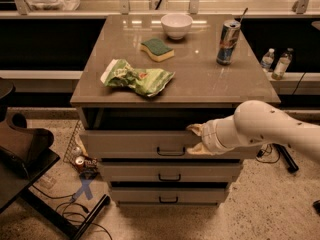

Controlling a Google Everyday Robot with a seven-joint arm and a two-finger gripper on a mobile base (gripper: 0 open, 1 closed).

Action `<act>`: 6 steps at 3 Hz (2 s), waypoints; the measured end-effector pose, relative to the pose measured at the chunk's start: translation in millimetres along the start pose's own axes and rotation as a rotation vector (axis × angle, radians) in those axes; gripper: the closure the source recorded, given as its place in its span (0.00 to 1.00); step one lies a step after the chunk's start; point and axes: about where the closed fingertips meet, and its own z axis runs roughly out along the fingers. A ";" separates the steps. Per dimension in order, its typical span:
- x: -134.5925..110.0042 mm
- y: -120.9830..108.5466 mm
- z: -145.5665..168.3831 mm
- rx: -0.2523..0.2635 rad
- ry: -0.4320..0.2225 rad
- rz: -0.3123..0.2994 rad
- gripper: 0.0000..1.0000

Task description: Open top drawer

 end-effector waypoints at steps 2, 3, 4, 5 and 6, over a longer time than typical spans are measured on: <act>-0.7 0.2 0.4 -0.001 -0.001 -0.001 0.00; -1.6 0.5 1.1 -0.003 -0.002 -0.002 0.18; 6.9 11.4 -15.8 -0.005 0.048 0.033 0.49; 19.1 25.5 -45.1 -0.003 0.123 0.078 0.72; 24.6 36.8 -59.0 -0.020 0.167 0.092 1.00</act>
Offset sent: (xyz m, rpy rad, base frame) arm 0.0000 0.0000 0.0001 0.0000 0.0000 0.0000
